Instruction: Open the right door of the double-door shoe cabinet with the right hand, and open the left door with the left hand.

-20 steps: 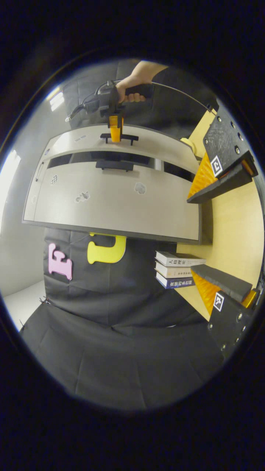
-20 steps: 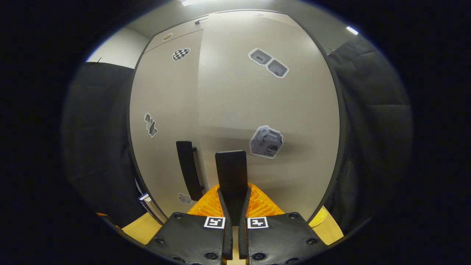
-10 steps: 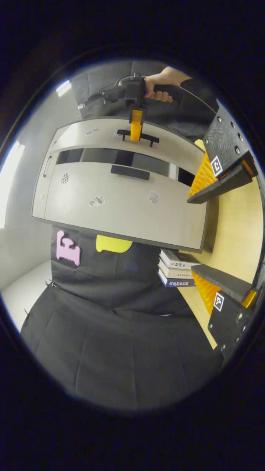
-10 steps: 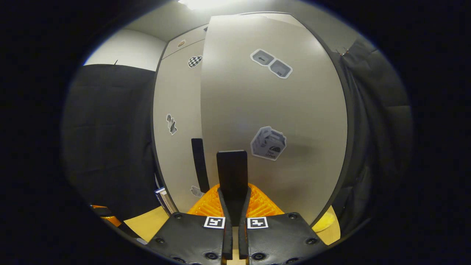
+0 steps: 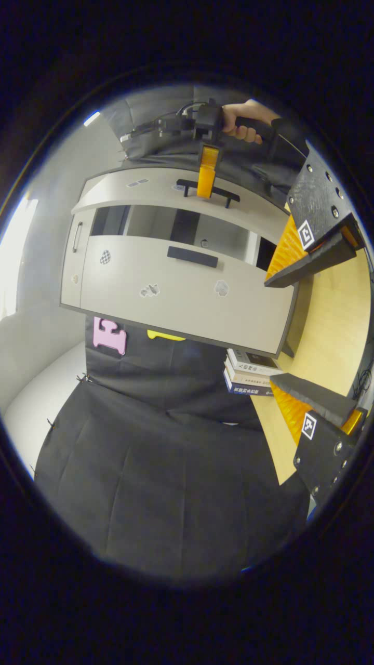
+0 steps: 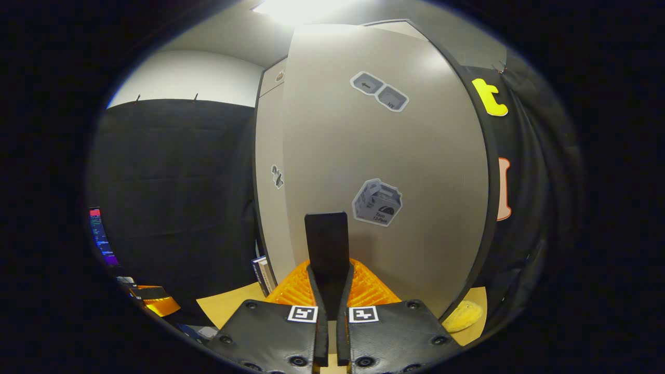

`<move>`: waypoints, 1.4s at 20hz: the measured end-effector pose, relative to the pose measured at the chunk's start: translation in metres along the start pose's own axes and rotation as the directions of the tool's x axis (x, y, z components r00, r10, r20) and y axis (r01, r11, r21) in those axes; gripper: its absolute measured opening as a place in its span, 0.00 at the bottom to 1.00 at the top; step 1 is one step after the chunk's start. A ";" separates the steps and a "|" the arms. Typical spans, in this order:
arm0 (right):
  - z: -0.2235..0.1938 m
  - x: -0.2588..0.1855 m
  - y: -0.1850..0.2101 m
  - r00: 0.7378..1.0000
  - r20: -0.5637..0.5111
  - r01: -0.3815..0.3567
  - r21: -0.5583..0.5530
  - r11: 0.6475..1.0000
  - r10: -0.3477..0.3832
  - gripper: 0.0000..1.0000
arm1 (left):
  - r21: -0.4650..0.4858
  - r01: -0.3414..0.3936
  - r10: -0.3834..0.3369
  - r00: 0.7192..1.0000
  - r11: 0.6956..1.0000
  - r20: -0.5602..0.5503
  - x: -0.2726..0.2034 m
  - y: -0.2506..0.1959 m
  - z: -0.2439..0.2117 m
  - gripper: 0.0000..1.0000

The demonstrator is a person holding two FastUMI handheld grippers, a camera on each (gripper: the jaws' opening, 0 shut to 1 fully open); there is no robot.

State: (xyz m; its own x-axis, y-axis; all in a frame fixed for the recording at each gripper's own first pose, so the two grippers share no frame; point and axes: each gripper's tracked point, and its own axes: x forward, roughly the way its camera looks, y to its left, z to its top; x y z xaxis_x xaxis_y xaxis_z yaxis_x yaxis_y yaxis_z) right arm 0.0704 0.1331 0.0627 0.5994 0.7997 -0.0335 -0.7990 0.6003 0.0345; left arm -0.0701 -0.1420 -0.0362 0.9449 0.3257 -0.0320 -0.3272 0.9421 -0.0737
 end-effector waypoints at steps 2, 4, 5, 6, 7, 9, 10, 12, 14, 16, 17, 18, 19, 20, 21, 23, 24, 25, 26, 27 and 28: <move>0.000 -0.003 -0.004 0.999 0.004 -0.037 0.009 0.999 0.037 0.08 | 0.012 -0.015 0.015 1.000 1.000 -0.010 -0.015 -0.007 -0.008 0.97; 0.000 -0.004 -0.007 0.998 0.005 -0.060 0.012 0.998 0.060 0.08 | 0.023 -0.033 0.033 0.999 0.999 -0.019 -0.028 -0.012 -0.013 0.99; 0.001 -0.005 -0.008 0.998 0.004 -0.067 0.021 0.998 0.067 0.08 | 0.024 -0.037 0.038 0.999 0.999 -0.020 -0.033 -0.016 -0.015 0.97; 0.001 -0.006 -0.011 0.998 0.004 -0.070 0.030 0.997 0.070 0.08 | 0.025 -0.038 0.038 0.999 0.999 -0.022 -0.037 -0.020 -0.016 0.97; 0.002 -0.005 -0.015 0.998 0.006 -0.068 0.038 0.997 0.068 0.08 | 0.027 -0.036 0.037 0.999 0.999 -0.021 -0.040 -0.024 -0.017 0.99; 0.002 -0.003 -0.017 0.998 0.010 -0.057 0.042 0.998 0.057 0.08 | 0.035 -0.027 0.028 0.999 0.999 -0.020 -0.043 -0.034 -0.018 0.97; 0.002 -0.002 -0.017 0.999 0.007 -0.050 0.047 0.998 0.049 0.08 | 0.041 -0.022 0.023 1.000 0.999 -0.020 -0.044 -0.037 -0.017 0.99; 0.003 0.000 -0.019 0.999 0.003 -0.043 0.057 0.997 0.043 0.07 | 0.049 -0.010 0.011 1.000 0.999 -0.025 -0.044 -0.045 -0.019 0.99; 0.004 0.001 -0.020 0.999 0.000 -0.036 0.064 0.997 0.036 0.07 | 0.059 0.005 -0.003 1.000 0.998 -0.026 -0.047 -0.053 -0.020 0.99; 0.004 -0.001 -0.022 1.000 -0.002 -0.025 0.060 0.998 0.025 0.07 | 0.075 0.014 -0.013 1.000 0.997 -0.025 -0.048 -0.058 -0.019 0.97; 0.003 -0.002 -0.023 1.000 -0.002 -0.020 0.061 0.998 0.021 0.07 | 0.081 0.018 -0.016 1.000 0.997 -0.026 -0.049 -0.060 -0.020 0.97; 0.003 -0.002 -0.024 1.000 -0.003 -0.018 0.064 0.998 0.018 0.07 | 0.085 0.021 -0.019 0.999 0.996 -0.028 -0.050 -0.061 -0.020 0.97; 0.004 -0.003 -0.024 1.000 -0.004 -0.018 0.072 0.997 0.018 0.07 | 0.087 0.024 -0.021 0.999 0.996 -0.031 -0.050 -0.061 -0.021 0.97; 0.004 -0.003 -0.025 1.000 -0.006 -0.016 0.091 0.996 0.017 0.05 | 0.087 0.027 -0.024 0.999 0.996 -0.034 -0.050 -0.062 -0.021 0.97; 0.004 -0.004 -0.025 1.000 -0.008 -0.015 0.107 0.994 0.016 0.07 | 0.088 0.029 -0.026 0.999 0.996 -0.036 -0.048 -0.062 -0.023 0.97; 0.004 -0.005 -0.028 1.000 -0.004 -0.015 0.114 0.993 0.016 0.05 | 0.087 0.037 -0.034 0.999 0.996 -0.042 -0.048 -0.064 -0.025 0.99; 0.005 -0.005 -0.030 1.000 -0.004 -0.010 0.113 0.994 0.010 0.05 | 0.084 0.044 -0.040 0.998 0.995 -0.043 -0.047 -0.066 -0.025 0.99; 0.004 -0.006 -0.031 1.000 -0.004 -0.003 0.110 0.994 0.004 0.07 | 0.084 0.049 -0.046 0.998 0.995 -0.045 -0.048 -0.068 -0.025 0.99; 0.004 -0.006 -0.032 1.000 -0.005 0.002 0.110 0.994 -0.001 0.05 | 0.086 0.056 -0.052 0.997 0.995 -0.048 -0.047 -0.071 -0.026 0.99; 0.004 -0.006 -0.033 1.000 -0.004 0.007 0.110 0.994 -0.007 0.05 | 0.091 0.063 -0.059 0.997 0.994 -0.051 -0.047 -0.075 -0.027 0.99; 0.005 -0.006 -0.035 1.000 -0.004 0.013 0.111 0.994 -0.013 0.07 | 0.095 0.072 -0.067 0.996 0.993 -0.053 -0.046 -0.079 -0.027 0.97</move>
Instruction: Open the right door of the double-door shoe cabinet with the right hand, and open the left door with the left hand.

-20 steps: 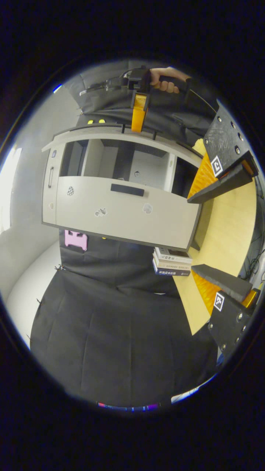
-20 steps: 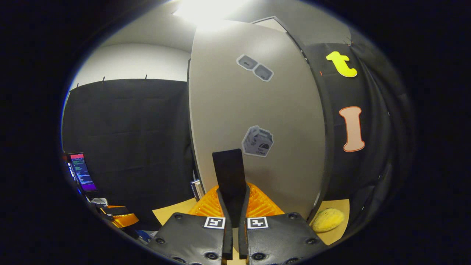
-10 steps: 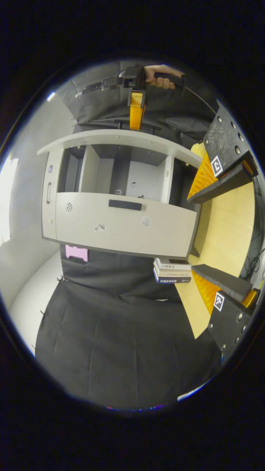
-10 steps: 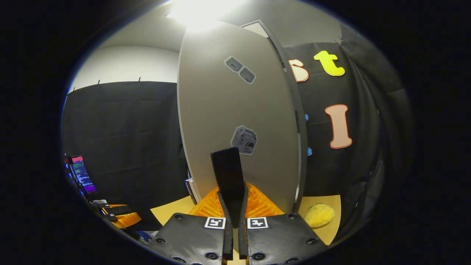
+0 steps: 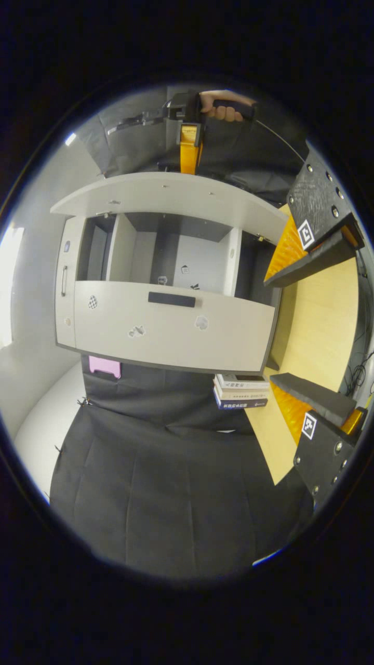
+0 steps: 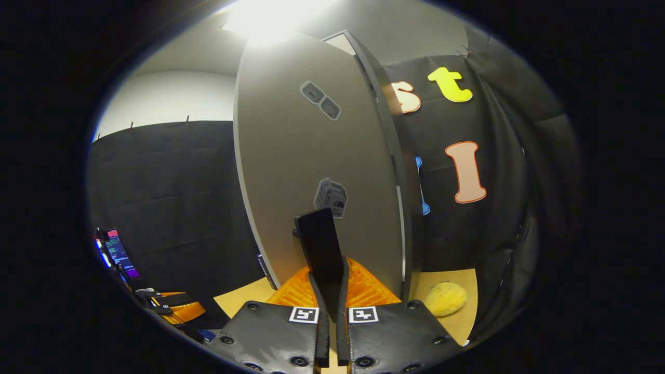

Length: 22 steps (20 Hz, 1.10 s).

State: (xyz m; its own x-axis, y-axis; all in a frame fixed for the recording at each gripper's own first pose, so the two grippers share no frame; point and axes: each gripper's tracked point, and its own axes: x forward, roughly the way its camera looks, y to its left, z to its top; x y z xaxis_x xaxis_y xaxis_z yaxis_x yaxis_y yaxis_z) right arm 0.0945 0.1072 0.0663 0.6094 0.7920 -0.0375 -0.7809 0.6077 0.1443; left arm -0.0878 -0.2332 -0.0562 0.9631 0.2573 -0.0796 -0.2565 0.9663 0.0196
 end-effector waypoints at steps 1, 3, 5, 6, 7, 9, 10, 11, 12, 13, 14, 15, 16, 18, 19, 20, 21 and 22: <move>0.001 -0.001 -0.002 1.000 0.000 0.011 -0.003 1.000 -0.011 0.07 | 0.002 0.010 -0.010 1.000 1.000 -0.002 0.002 -0.005 -0.002 0.97; 0.000 0.000 -0.006 0.999 -0.001 0.043 -0.014 0.999 -0.043 0.07 | 0.011 0.026 -0.026 1.000 1.000 -0.006 0.007 -0.012 -0.004 0.97; 0.002 -0.003 -0.016 0.996 0.001 0.091 -0.024 0.996 -0.091 0.06 | 0.028 0.041 -0.041 0.999 0.999 -0.008 0.011 -0.019 -0.005 0.97; 0.003 -0.006 -0.021 0.993 0.003 0.116 -0.022 0.993 -0.116 0.06 | 0.033 0.050 -0.049 0.999 0.998 -0.007 0.013 -0.023 -0.005 0.99; 0.001 -0.007 -0.021 0.995 -0.001 0.102 -0.005 0.995 -0.102 0.06 | 0.035 0.059 -0.059 0.998 0.998 -0.009 0.016 -0.027 -0.006 0.99; 0.000 -0.008 -0.026 0.995 -0.007 0.100 0.007 0.995 -0.100 0.06 | 0.036 0.075 -0.075 0.997 0.997 -0.016 0.022 -0.032 -0.007 0.97; 0.002 -0.007 -0.029 0.993 -0.003 0.114 -0.011 0.993 -0.114 0.06 | 0.039 0.080 -0.079 0.997 0.996 -0.019 0.022 -0.033 -0.007 0.97; 0.002 -0.007 -0.028 0.992 0.004 0.125 -0.024 0.992 -0.125 0.06 | 0.042 0.085 -0.085 0.996 0.995 -0.018 0.021 -0.034 -0.007 0.97; 0.001 -0.008 -0.027 0.991 0.001 0.134 -0.028 0.991 -0.134 0.05 | 0.044 0.091 -0.090 0.996 0.995 -0.019 0.021 -0.034 -0.006 0.99; 0.001 -0.008 -0.027 0.990 -0.004 0.139 -0.025 0.990 -0.140 0.05 | 0.045 0.096 -0.095 0.995 0.994 -0.024 0.022 -0.035 -0.007 0.97; 0.000 -0.009 -0.027 0.990 -0.011 0.142 -0.018 0.990 -0.142 0.05 | 0.044 0.101 -0.099 0.995 0.994 -0.033 0.024 -0.035 -0.007 0.97; 0.001 -0.008 -0.029 0.988 -0.013 0.155 -0.016 0.988 -0.155 0.06 | 0.041 0.106 -0.104 0.994 0.994 -0.042 0.027 -0.034 -0.007 0.97; 0.002 -0.008 -0.030 0.986 -0.015 0.167 -0.019 0.986 -0.167 0.06 | 0.037 0.112 -0.111 0.993 0.993 -0.046 0.030 -0.032 -0.006 0.97; 0.000 -0.009 -0.030 0.980 -0.025 0.195 -0.022 0.981 -0.195 0.06 | 0.031 0.128 -0.126 0.991 0.991 -0.048 0.041 -0.026 -0.005 0.97; 0.000 -0.010 -0.031 0.976 -0.025 0.216 -0.034 0.976 -0.217 0.06 | 0.030 0.137 -0.136 0.990 0.990 -0.046 0.044 -0.024 -0.003 0.99; 0.000 -0.012 -0.032 0.970 -0.024 0.242 -0.043 0.969 -0.243 0.06 | 0.029 0.145 -0.144 0.988 0.989 -0.051 0.048 -0.019 -0.001 0.99; 0.000 -0.012 -0.032 0.963 -0.024 0.268 -0.047 0.962 -0.269 0.04 | 0.026 0.154 -0.152 0.987 0.988 -0.052 0.050 -0.014 0.001 0.99; -0.001 -0.011 -0.033 0.957 -0.031 0.287 -0.050 0.957 -0.288 0.06 | 0.020 0.162 -0.161 0.986 0.987 -0.048 0.054 -0.008 0.005 0.99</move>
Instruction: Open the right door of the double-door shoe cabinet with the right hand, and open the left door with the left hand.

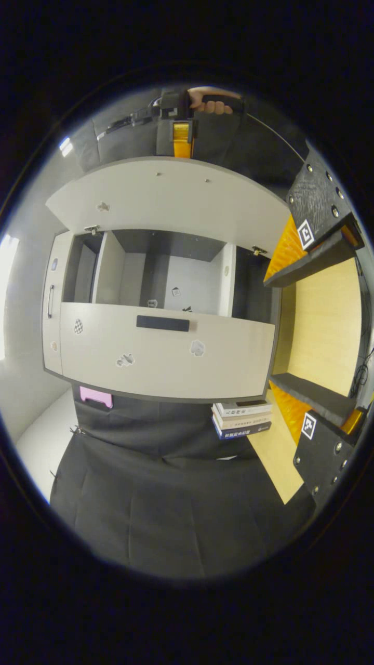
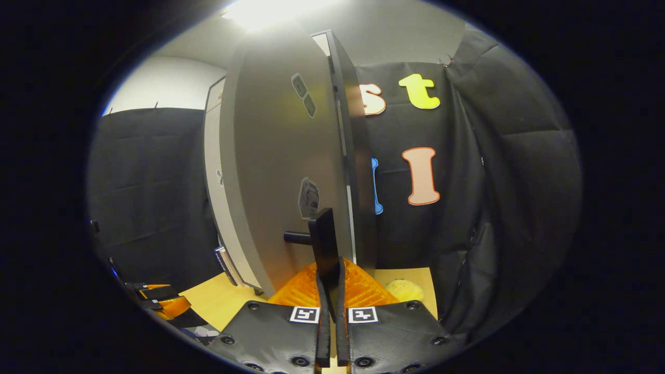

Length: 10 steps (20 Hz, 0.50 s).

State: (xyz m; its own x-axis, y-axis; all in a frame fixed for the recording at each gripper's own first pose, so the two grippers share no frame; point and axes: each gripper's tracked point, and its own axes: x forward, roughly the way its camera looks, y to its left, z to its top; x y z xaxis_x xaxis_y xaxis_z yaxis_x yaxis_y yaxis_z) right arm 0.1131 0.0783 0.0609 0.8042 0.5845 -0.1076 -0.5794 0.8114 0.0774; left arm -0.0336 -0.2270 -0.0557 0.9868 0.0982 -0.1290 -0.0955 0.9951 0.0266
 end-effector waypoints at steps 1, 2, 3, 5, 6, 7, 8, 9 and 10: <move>-0.001 0.001 -0.001 1.000 -0.007 0.020 -0.008 1.000 -0.020 0.05 | -0.009 0.004 -0.004 1.000 1.000 0.002 0.004 0.008 0.002 0.99; 0.000 0.000 -0.002 0.999 -0.013 0.039 -0.020 0.999 -0.039 0.05 | -0.019 0.004 -0.004 1.000 1.000 0.001 0.007 0.016 0.004 0.99; -0.002 -0.001 -0.002 0.998 -0.021 0.053 -0.024 0.998 -0.054 0.05 | -0.029 0.004 -0.004 1.000 1.000 0.004 0.009 0.024 0.006 0.99; -0.003 -0.003 -0.002 0.996 -0.038 0.081 -0.011 0.997 -0.082 0.06 | -0.036 -0.006 0.007 1.000 0.999 0.002 0.018 0.043 0.006 0.99; -0.002 -0.005 -0.003 0.994 -0.042 0.101 -0.008 0.995 -0.101 0.06 | -0.035 -0.017 0.016 1.000 0.999 -0.005 0.020 0.054 0.006 0.97; -0.004 -0.007 -0.003 0.992 -0.044 0.120 -0.008 0.993 -0.120 0.06 | -0.034 -0.015 0.015 1.000 0.999 0.000 0.022 0.061 0.008 0.99; -0.004 -0.011 -0.003 0.990 -0.049 0.133 -0.006 0.991 -0.133 0.06 | -0.033 -0.013 0.013 1.000 0.999 0.007 0.025 0.070 0.010 0.97; -0.008 -0.014 0.000 0.989 -0.058 0.139 0.001 0.990 -0.139 0.05 | -0.029 -0.013 0.013 1.000 0.999 0.003 0.027 0.078 0.008 0.99; -0.011 -0.020 0.001 0.987 -0.069 0.145 0.016 0.989 -0.144 0.05 | -0.028 -0.011 0.010 1.000 1.000 -0.005 0.031 0.086 0.006 0.99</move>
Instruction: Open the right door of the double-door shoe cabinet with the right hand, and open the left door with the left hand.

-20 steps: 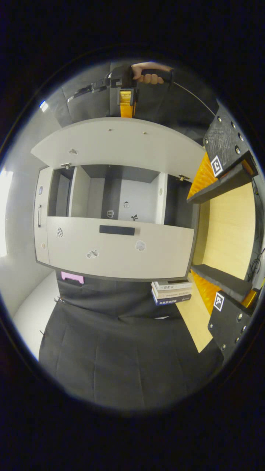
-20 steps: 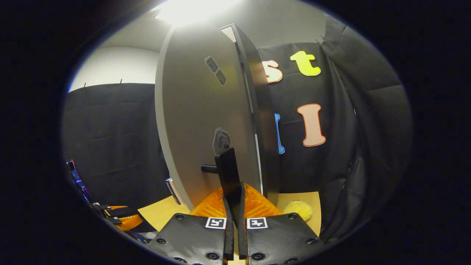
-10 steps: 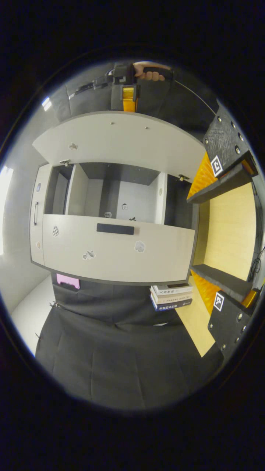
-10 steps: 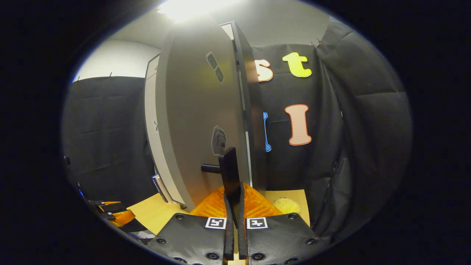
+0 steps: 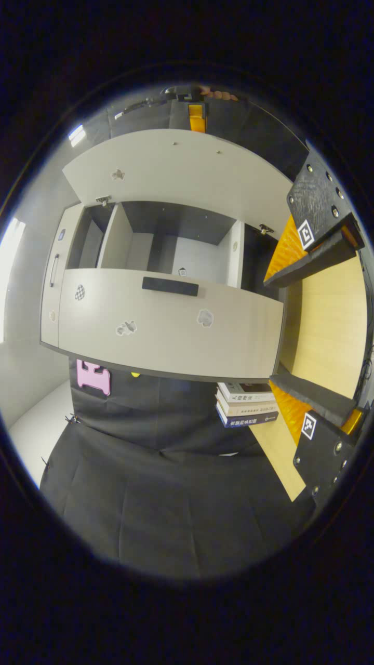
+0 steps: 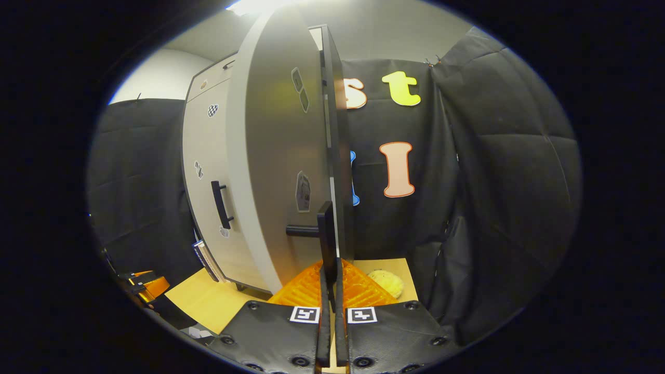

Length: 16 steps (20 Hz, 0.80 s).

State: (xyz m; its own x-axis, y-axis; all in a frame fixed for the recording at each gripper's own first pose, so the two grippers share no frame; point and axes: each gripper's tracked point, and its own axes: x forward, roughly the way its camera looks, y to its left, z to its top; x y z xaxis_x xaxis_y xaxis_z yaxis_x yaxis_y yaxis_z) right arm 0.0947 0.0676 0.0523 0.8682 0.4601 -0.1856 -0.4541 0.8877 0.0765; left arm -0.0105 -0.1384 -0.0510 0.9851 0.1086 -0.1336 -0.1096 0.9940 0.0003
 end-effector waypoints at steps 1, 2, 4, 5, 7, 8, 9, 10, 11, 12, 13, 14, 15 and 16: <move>-0.003 -0.006 0.000 1.000 -0.010 0.009 0.022 1.000 -0.008 0.05 | -0.002 0.006 -0.006 1.000 1.000 -0.005 0.004 0.006 -0.002 0.99; -0.006 -0.012 0.001 1.000 -0.017 0.018 0.049 0.999 -0.017 0.05 | -0.005 0.015 -0.015 1.000 1.000 -0.007 0.008 0.012 -0.002 0.97; -0.008 -0.025 0.003 0.999 -0.015 0.037 0.096 0.995 -0.036 0.04 | -0.005 0.037 -0.037 0.999 0.999 -0.004 0.018 0.022 0.002 0.97; -0.008 -0.030 0.002 0.999 -0.009 0.051 0.111 0.993 -0.050 0.00 | -0.002 0.050 -0.050 0.999 0.999 0.001 0.022 0.025 0.005 0.99; -0.011 -0.042 -0.006 0.996 -0.012 0.094 0.146 0.985 -0.093 0.07 | 0.009 0.091 -0.091 0.996 0.996 0.014 0.031 0.029 0.015 0.97; -0.010 -0.051 -0.009 0.994 -0.006 0.113 0.172 0.979 -0.113 0.02 | 0.014 0.113 -0.114 0.993 0.993 0.020 0.035 0.029 0.020 0.99; -0.008 -0.059 -0.015 0.990 0.003 0.139 0.188 0.972 -0.142 0.02 | 0.019 0.139 -0.140 0.990 0.990 0.028 0.040 0.028 0.026 0.99; -0.007 -0.069 -0.023 0.984 0.012 0.173 0.194 0.966 -0.179 0.02 | 0.025 0.164 -0.165 0.985 0.986 0.039 0.044 0.026 0.033 0.97; -0.007 -0.077 -0.031 0.976 0.018 0.208 0.196 0.958 -0.215 0.00 | 0.032 0.185 -0.187 0.981 0.982 0.049 0.051 0.024 0.041 0.97; -0.007 -0.084 -0.038 0.970 0.019 0.235 0.196 0.952 -0.243 0.00 | 0.040 0.201 -0.203 0.977 0.979 0.060 0.057 0.020 0.048 0.99; -0.008 -0.090 -0.045 0.963 0.014 0.262 0.194 0.945 -0.270 0.02 | 0.045 0.211 -0.214 0.974 0.976 0.068 0.062 0.016 0.055 0.99; -0.009 -0.094 -0.054 0.955 0.011 0.289 0.189 0.938 -0.296 0.02 | 0.049 0.220 -0.223 0.971 0.974 0.080 0.069 0.010 0.063 0.99; -0.008 -0.096 -0.062 0.948 0.012 0.311 0.186 0.932 -0.318 0.02 | 0.050 0.230 -0.233 0.968 0.972 0.092 0.075 0.003 0.071 0.99; -0.007 -0.095 -0.068 0.943 0.014 0.323 0.187 0.928 -0.331 0.00 | 0.050 0.239 -0.243 0.965 0.970 0.101 0.081 -0.004 0.079 0.99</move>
State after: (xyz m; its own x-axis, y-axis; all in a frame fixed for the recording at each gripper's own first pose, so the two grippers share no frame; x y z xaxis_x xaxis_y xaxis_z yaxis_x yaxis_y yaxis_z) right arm 0.0414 -0.0363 0.0580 0.9724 0.1403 -0.1862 -0.1034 0.9754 0.1946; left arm 0.0807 -0.1324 0.0165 0.9904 -0.1353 -0.0288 0.1358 0.9906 0.0176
